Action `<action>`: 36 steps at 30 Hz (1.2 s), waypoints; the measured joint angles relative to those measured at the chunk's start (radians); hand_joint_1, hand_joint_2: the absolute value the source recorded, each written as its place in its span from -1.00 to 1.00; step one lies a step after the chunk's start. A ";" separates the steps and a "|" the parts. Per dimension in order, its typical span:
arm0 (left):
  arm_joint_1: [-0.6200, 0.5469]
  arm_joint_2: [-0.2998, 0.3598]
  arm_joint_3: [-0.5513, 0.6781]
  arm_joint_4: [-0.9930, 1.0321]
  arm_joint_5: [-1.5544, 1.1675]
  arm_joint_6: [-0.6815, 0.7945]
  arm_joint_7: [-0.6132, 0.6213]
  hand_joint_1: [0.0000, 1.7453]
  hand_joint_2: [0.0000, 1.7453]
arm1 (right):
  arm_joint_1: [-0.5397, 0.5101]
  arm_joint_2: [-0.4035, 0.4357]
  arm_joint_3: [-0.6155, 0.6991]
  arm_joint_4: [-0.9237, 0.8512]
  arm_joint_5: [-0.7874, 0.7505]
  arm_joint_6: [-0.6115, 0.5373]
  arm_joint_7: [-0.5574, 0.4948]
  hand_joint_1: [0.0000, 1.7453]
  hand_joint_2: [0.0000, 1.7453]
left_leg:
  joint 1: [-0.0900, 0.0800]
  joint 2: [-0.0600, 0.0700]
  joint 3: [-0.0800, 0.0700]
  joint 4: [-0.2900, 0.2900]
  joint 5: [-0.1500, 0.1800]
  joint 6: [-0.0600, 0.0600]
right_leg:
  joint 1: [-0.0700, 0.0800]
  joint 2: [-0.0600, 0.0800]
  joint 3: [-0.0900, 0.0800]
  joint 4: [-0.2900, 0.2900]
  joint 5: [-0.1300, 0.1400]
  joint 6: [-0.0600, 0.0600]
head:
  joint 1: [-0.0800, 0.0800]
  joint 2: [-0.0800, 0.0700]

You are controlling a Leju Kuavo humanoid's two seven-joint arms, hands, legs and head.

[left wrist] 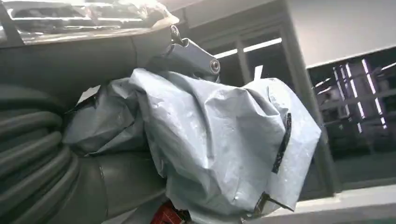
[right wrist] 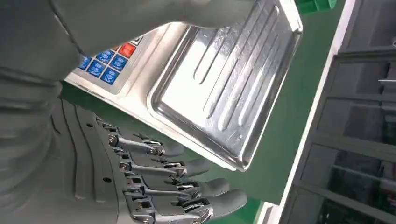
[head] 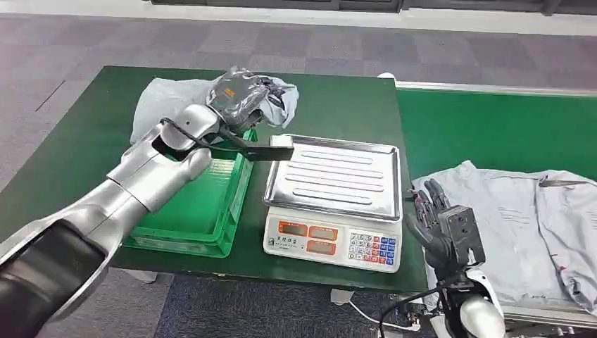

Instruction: Moved the parcel from conveyor to table for the left to box.

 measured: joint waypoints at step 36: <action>-0.014 0.005 0.085 0.138 -0.012 -0.123 0.086 1.00 1.00 | 0.084 0.008 -0.008 -0.082 0.078 0.021 0.040 -1.00 1.00 | 0.000 0.000 0.000 0.000 0.000 0.000 | 0.000 0.000 -0.001 0.000 0.000 0.000 | 0.000 0.000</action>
